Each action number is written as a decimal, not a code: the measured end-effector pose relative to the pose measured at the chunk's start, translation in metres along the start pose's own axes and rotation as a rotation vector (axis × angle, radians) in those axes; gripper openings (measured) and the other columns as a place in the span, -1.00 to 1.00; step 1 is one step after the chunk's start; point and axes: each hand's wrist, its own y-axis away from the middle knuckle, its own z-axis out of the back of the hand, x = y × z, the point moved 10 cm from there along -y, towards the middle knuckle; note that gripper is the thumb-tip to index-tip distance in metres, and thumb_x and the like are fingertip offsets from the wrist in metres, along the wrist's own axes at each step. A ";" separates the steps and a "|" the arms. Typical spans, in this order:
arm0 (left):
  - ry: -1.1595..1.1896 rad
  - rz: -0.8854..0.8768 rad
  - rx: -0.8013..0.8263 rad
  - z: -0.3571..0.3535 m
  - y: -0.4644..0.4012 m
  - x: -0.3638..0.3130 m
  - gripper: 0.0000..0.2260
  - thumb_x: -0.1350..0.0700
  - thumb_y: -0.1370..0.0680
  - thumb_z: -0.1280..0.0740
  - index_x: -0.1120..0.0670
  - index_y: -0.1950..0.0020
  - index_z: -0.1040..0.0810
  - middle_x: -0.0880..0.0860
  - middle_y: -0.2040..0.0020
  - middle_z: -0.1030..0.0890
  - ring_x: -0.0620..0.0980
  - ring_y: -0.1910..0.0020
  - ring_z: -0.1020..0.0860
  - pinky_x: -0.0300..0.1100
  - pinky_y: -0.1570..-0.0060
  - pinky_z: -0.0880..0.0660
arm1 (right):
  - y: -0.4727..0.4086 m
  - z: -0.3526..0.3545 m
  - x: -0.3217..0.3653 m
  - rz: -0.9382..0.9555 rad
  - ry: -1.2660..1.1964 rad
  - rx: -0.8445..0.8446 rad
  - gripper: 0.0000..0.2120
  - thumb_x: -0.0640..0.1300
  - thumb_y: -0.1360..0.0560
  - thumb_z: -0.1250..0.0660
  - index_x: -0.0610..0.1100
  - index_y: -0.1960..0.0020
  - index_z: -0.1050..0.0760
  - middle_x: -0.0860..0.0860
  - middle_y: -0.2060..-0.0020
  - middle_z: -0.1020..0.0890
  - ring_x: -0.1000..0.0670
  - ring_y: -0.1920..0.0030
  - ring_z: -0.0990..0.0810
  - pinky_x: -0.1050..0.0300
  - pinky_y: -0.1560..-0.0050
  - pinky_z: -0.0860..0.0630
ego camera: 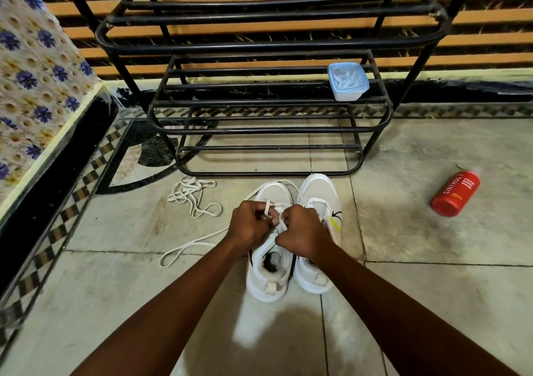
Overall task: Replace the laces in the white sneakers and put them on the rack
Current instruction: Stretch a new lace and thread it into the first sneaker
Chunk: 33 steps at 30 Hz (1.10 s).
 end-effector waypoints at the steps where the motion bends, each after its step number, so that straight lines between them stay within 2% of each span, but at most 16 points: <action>1: -0.006 -0.005 0.011 0.000 0.000 0.000 -0.84 0.30 -0.45 -0.48 0.05 0.23 -0.73 -0.02 0.24 -0.74 -0.14 0.21 -0.68 -0.40 0.18 -0.51 | -0.001 0.000 0.000 -0.003 -0.002 0.006 -0.69 -0.24 -0.31 -0.40 -0.10 0.35 -0.24 0.01 0.45 -0.34 -0.06 0.32 -0.36 0.21 0.46 -0.10; 3: -0.027 -0.034 0.027 -0.001 -0.001 -0.004 -0.82 0.34 -0.44 -0.45 0.06 0.24 -0.72 -0.08 0.26 -0.73 -0.10 0.18 -0.70 -0.33 0.08 -0.55 | -0.002 -0.002 -0.001 -0.011 -0.028 0.022 -0.69 -0.24 -0.30 -0.40 -0.09 0.35 -0.24 0.02 0.45 -0.34 -0.07 0.30 -0.36 0.22 0.45 -0.11; 6: -0.036 -0.053 0.030 -0.004 -0.002 -0.007 -0.82 0.36 -0.43 -0.45 0.07 0.22 -0.70 -0.10 0.25 -0.72 -0.09 0.16 -0.70 -0.31 0.05 -0.58 | -0.002 -0.003 -0.008 -0.052 -0.090 0.027 -0.73 -0.23 -0.28 -0.42 -0.11 0.33 -0.30 0.01 0.44 -0.37 -0.02 0.35 -0.38 0.20 0.46 -0.16; 9: -0.029 -0.062 0.019 -0.006 -0.004 -0.009 -0.82 0.41 -0.43 -0.41 0.14 0.20 -0.65 -0.02 0.21 -0.71 -0.13 0.16 -0.67 -0.43 0.12 -0.52 | -0.002 -0.002 -0.011 -0.066 -0.123 0.036 -0.76 -0.22 -0.26 -0.45 -0.15 0.33 -0.36 0.01 0.46 -0.36 0.00 0.39 -0.36 0.17 0.46 -0.21; 11: -0.020 -0.054 0.006 -0.008 -0.006 -0.008 -0.82 0.45 -0.43 -0.35 0.19 0.18 -0.61 0.01 0.23 -0.69 -0.21 0.25 -0.62 -0.45 0.19 -0.49 | -0.002 -0.001 -0.010 -0.063 -0.126 0.047 -0.74 -0.21 -0.26 -0.46 -0.14 0.36 -0.35 0.01 0.47 -0.35 0.01 0.42 -0.33 0.18 0.46 -0.21; 14: 0.076 0.000 -0.033 -0.009 -0.008 -0.001 -0.78 0.47 -0.42 -0.31 0.15 0.17 -0.56 0.08 0.25 -0.70 -0.19 0.32 -0.60 -0.37 0.21 -0.52 | -0.003 -0.001 -0.013 -0.087 -0.139 0.061 -0.74 -0.21 -0.22 -0.47 -0.14 0.37 -0.36 0.00 0.47 -0.35 0.01 0.44 -0.31 0.18 0.45 -0.22; 16: 0.162 0.062 -0.064 -0.010 -0.008 0.009 -0.76 0.46 -0.44 -0.31 0.12 0.18 -0.55 0.04 0.29 -0.68 -0.19 0.34 -0.61 -0.35 0.23 -0.53 | -0.003 -0.001 -0.015 -0.100 -0.150 0.063 -0.76 -0.22 -0.21 -0.47 -0.14 0.36 -0.39 0.00 0.46 -0.36 0.01 0.43 -0.32 0.18 0.43 -0.23; 18: 0.259 0.123 -0.086 -0.011 -0.009 0.017 -0.76 0.43 -0.42 -0.34 0.08 0.20 -0.55 0.02 0.28 -0.68 -0.11 0.31 -0.62 -0.22 0.17 -0.57 | -0.002 -0.002 -0.016 -0.108 -0.158 0.066 -0.79 -0.22 -0.20 -0.48 -0.16 0.34 -0.43 0.00 0.46 -0.38 0.01 0.43 -0.34 0.18 0.42 -0.25; 21: 0.423 0.184 -0.083 -0.012 -0.012 0.026 -0.80 0.37 -0.36 -0.38 0.09 0.18 -0.51 0.12 0.26 -0.69 0.07 0.28 -0.62 0.00 0.12 -0.58 | -0.004 -0.002 -0.016 -0.099 -0.161 0.062 -0.79 -0.23 -0.19 -0.48 -0.20 0.34 -0.43 -0.01 0.45 -0.37 0.00 0.42 -0.33 0.17 0.39 -0.25; 26: 0.457 0.171 -0.058 -0.008 -0.014 0.027 -0.76 0.39 -0.44 -0.52 0.14 0.14 -0.50 0.18 0.18 -0.72 0.07 0.24 -0.70 0.10 0.01 -0.66 | -0.004 -0.003 -0.014 -0.087 -0.152 0.062 -0.71 -0.23 -0.15 -0.48 -0.14 0.38 -0.34 -0.01 0.45 -0.31 -0.01 0.43 -0.26 0.16 0.39 -0.20; 30: 0.481 0.172 -0.078 -0.006 -0.015 0.028 -0.73 0.44 -0.41 -0.52 0.15 0.18 -0.51 0.19 0.21 -0.73 0.09 0.24 -0.72 0.15 0.03 -0.66 | -0.001 -0.003 -0.014 -0.107 -0.111 0.058 -0.71 -0.20 -0.16 -0.52 -0.15 0.33 -0.39 0.01 0.45 -0.40 -0.01 0.40 -0.39 0.21 0.44 -0.24; 33: 0.484 0.187 -0.096 -0.005 -0.017 0.028 -0.73 0.44 -0.39 -0.52 0.15 0.21 -0.52 0.18 0.23 -0.73 0.07 0.26 -0.71 0.11 0.03 -0.68 | 0.001 -0.002 -0.014 -0.118 -0.095 0.053 -0.68 -0.16 -0.17 -0.55 -0.18 0.17 -0.49 -0.02 0.34 -0.53 -0.08 0.23 -0.57 0.20 0.41 -0.31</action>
